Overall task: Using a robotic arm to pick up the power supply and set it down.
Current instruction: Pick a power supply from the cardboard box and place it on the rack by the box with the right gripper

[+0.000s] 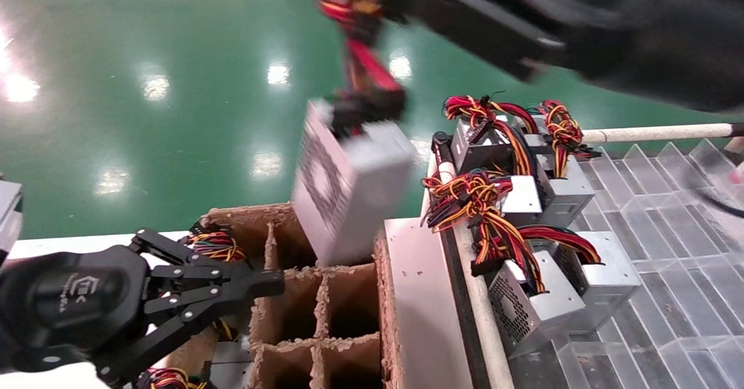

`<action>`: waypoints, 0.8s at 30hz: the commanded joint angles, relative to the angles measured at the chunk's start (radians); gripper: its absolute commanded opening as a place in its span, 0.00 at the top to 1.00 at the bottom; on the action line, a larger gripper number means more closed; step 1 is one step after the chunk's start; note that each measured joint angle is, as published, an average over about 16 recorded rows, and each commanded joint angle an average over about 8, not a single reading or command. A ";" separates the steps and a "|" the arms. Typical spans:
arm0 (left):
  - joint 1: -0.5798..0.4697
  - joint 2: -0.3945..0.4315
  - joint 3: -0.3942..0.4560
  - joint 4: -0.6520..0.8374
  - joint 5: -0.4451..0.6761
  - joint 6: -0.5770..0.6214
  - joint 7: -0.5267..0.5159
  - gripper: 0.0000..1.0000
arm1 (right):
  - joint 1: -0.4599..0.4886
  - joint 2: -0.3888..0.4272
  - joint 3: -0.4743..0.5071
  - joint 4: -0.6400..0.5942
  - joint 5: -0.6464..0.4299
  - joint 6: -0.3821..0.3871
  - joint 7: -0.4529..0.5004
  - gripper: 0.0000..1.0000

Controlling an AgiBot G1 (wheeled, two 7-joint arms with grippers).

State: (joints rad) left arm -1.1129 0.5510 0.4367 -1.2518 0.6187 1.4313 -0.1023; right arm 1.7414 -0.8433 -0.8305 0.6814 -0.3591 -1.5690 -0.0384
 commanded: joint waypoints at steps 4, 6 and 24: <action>0.000 0.000 0.000 0.000 0.000 0.000 0.000 1.00 | -0.042 0.186 0.005 0.183 0.026 0.037 0.062 1.00; 0.000 0.000 0.000 0.000 0.000 0.000 0.000 1.00 | -0.076 0.269 0.011 0.277 0.045 0.069 0.089 1.00; 0.000 0.000 0.000 0.000 0.000 0.000 0.000 1.00 | -0.495 0.821 -0.073 0.671 0.402 0.257 -0.066 1.00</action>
State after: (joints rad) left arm -1.1130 0.5510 0.4367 -1.2518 0.6186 1.4313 -0.1023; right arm 1.2554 -0.0204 -0.9105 1.3525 0.0438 -1.3173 -0.1062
